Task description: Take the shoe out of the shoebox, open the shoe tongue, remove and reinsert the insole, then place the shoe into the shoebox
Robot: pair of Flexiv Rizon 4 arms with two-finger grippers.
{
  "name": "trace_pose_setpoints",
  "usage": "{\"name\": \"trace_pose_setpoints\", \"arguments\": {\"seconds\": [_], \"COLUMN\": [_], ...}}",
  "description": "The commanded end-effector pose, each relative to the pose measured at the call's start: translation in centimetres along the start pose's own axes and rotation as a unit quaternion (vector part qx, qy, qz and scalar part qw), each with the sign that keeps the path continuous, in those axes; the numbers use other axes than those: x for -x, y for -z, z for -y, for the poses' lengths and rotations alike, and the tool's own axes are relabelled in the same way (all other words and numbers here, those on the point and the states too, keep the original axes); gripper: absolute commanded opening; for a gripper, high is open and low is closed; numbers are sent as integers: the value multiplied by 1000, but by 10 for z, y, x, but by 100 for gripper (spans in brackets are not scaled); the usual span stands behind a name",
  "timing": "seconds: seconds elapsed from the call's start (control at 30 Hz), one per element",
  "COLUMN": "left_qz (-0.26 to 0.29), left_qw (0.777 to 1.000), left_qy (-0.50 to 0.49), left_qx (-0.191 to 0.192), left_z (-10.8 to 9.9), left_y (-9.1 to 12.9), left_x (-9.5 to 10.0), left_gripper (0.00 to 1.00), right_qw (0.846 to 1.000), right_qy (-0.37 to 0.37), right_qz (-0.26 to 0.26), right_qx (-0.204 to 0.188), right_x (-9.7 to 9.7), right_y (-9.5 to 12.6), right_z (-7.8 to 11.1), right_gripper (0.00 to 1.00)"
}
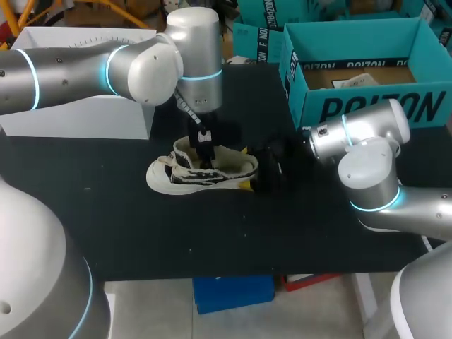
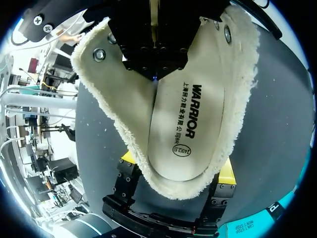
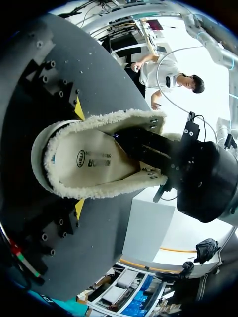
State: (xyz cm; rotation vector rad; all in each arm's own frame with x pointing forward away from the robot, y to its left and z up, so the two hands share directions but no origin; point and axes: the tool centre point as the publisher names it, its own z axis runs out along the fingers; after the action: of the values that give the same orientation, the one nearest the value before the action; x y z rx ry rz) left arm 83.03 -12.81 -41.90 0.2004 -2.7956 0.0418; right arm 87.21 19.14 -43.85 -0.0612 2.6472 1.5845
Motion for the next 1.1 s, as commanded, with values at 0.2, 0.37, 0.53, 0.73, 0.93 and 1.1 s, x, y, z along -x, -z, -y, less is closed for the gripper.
{"name": "trace_pose_setpoints", "arguments": {"seconds": [0.2,0.37,0.53,0.73,0.93,1.1], "left_qz": [-4,-2,3,10,20,35], "left_qw": [1000,1000,1000,1000,1000,999], "left_qy": [2,-1,-2,0,-4,3], "left_qx": [-8,-9,-8,-9,-12,-3], "left_z": [-3,-2,-3,-3,-5,-6], "left_y": [-17,-17,-16,-16,-12,-14], "left_x": [8,8,8,8,7,10], "left_gripper": [2,19,18,16,25,16], "right_qw": [1000,1000,1000,1000,1000,1000], "right_qy": [-1,-1,-1,-1,-1,-1], "right_qz": [0,0,0,0,0,0], "right_qx": [0,0,0,0,0,0], "right_x": [2,2,2,2,2,2], "right_y": [0,0,0,0,0,0], "right_z": [2,2,2,2,2,2], "right_gripper": [0,0,0,0,0,0]}}
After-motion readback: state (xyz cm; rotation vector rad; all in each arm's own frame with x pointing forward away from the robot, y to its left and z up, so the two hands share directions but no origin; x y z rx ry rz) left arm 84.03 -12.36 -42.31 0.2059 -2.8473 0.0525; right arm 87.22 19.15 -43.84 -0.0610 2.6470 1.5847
